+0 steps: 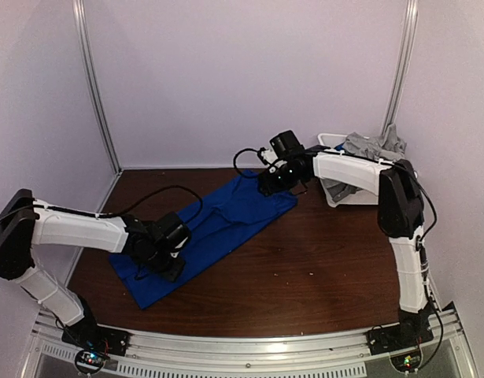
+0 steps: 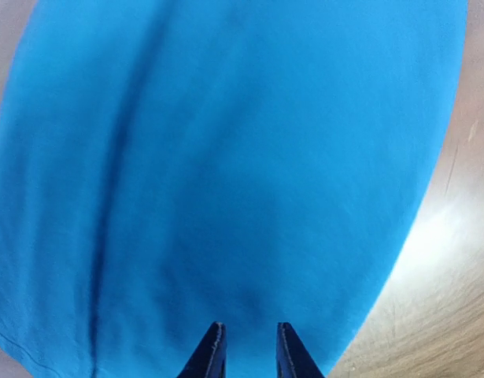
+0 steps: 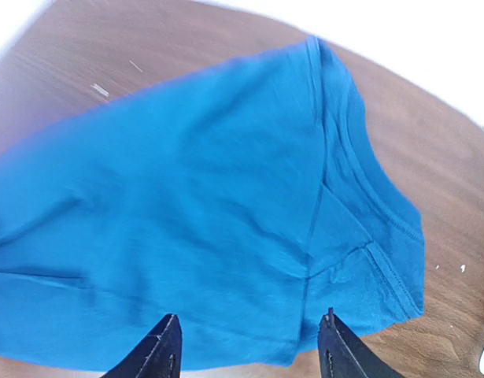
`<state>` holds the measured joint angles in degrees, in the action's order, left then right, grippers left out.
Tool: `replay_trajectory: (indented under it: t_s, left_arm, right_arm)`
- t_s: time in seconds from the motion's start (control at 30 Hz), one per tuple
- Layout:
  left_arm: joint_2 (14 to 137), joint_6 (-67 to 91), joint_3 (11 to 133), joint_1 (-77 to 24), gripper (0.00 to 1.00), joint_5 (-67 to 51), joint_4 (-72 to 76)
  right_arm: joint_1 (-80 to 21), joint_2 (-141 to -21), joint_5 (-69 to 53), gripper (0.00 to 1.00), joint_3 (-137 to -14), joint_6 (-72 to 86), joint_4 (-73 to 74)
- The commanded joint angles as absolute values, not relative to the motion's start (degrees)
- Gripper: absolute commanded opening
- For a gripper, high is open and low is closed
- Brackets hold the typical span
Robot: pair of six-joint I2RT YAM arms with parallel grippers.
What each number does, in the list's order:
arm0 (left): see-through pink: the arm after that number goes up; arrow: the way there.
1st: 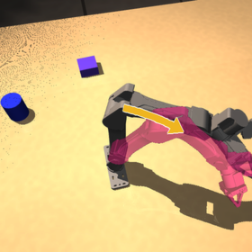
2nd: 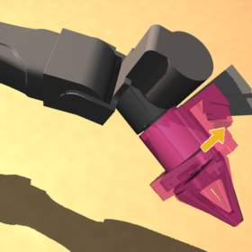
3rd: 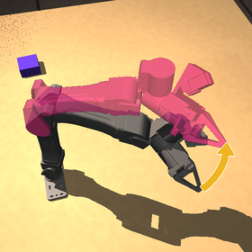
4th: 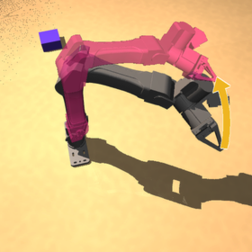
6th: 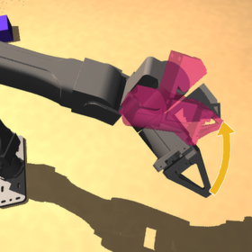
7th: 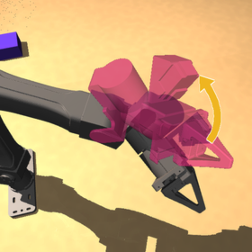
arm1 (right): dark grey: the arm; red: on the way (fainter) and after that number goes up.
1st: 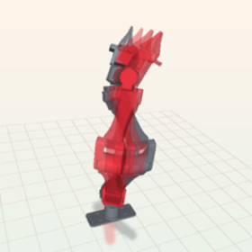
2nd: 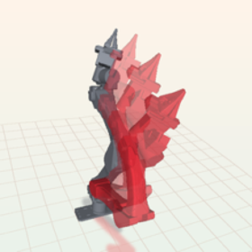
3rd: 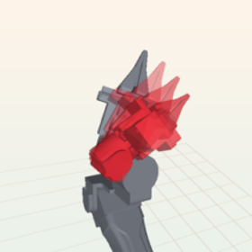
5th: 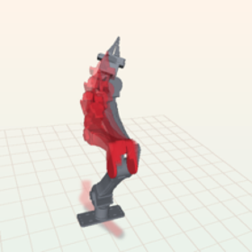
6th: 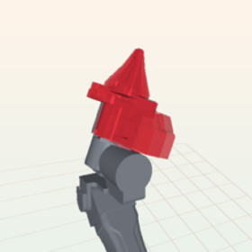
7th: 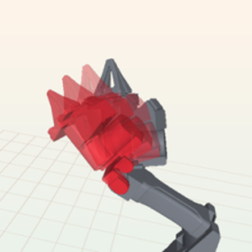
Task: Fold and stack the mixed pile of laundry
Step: Adjust the rectangle-folded T-shirt at the center of the board.
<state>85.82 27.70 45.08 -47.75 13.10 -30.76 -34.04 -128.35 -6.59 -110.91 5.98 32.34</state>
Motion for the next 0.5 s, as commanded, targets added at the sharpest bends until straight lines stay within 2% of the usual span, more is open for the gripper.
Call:
replay_trajectory:
  t_s: [0.0, 0.3, 0.47]
  left_arm:
    - [90.49, 30.56, 48.42, -52.28, 0.23, 17.45, -38.15]
    - [100.56, 33.98, 53.27, -62.53, 0.19, 16.97, -42.91]
    - [109.23, 35.12, 62.58, -70.78, 0.16, 12.48, -42.76]
  right_arm:
    - [-33.84, -121.29, -12.62, 0.59, -104.63, 8.39, 27.80]
    - [-30.82, -113.23, -15.04, 0.60, -91.62, 10.62, 23.65]
    - [-29.14, -110.19, -16.05, 0.60, -88.10, 10.81, 23.13]
